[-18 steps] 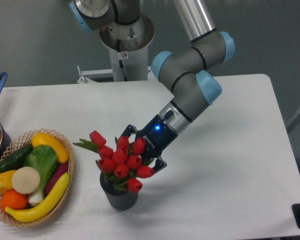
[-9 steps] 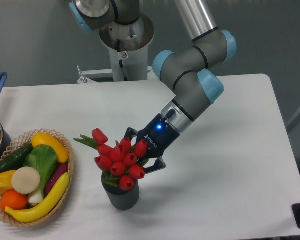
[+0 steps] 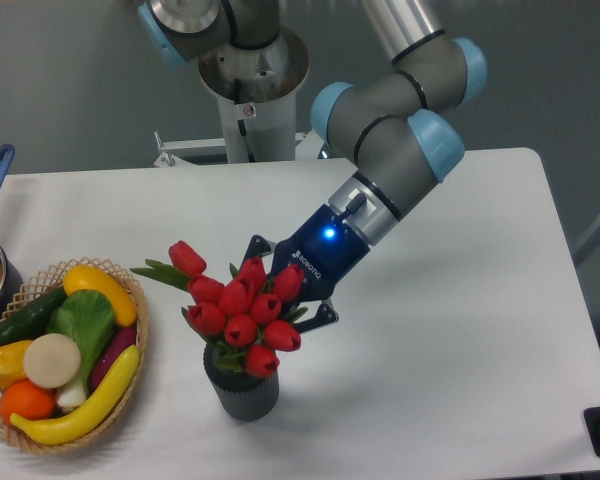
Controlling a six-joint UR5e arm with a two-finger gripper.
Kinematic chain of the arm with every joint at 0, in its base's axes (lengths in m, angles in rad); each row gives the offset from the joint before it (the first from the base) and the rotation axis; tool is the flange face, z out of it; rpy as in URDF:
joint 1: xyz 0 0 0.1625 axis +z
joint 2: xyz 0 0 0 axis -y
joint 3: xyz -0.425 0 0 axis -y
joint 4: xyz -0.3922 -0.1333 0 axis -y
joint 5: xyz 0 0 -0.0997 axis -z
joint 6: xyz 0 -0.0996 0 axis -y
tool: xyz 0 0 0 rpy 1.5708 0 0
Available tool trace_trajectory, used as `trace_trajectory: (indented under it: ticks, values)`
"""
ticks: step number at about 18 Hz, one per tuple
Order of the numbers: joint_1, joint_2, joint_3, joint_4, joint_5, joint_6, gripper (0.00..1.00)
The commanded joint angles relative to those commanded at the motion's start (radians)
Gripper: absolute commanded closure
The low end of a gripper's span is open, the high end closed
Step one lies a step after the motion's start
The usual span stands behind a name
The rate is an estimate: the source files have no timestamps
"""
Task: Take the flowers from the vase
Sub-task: 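Lift the gripped tulip bunch up out of the grey vase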
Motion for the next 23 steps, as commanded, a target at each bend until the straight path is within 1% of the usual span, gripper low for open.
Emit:
trace_trajectory:
  ticks: [3,6,10,13,14,15,16,18,19,21,23]
  values:
    - [0.014,0.044,0.000,0.000,0.005,-0.076,0.62]
    - [0.031,0.086,0.014,-0.002,0.005,-0.138,0.62]
    - [0.041,0.126,0.023,-0.005,0.009,-0.198,0.62]
    - [0.077,0.157,0.032,-0.005,0.006,-0.219,0.62]
    - [0.083,0.160,0.046,-0.006,0.006,-0.236,0.62]
    - [0.092,0.161,0.054,-0.006,0.009,-0.247,0.62]
    - [0.125,0.161,0.063,-0.006,0.003,-0.252,0.62]
    - [0.164,0.157,0.077,-0.005,0.005,-0.249,0.62]
    - [0.204,0.148,0.086,-0.005,0.005,-0.239,0.62]
    - [0.238,0.102,0.110,0.000,0.005,-0.235,0.62]
    - [0.282,0.065,0.132,0.002,0.005,-0.198,0.62]
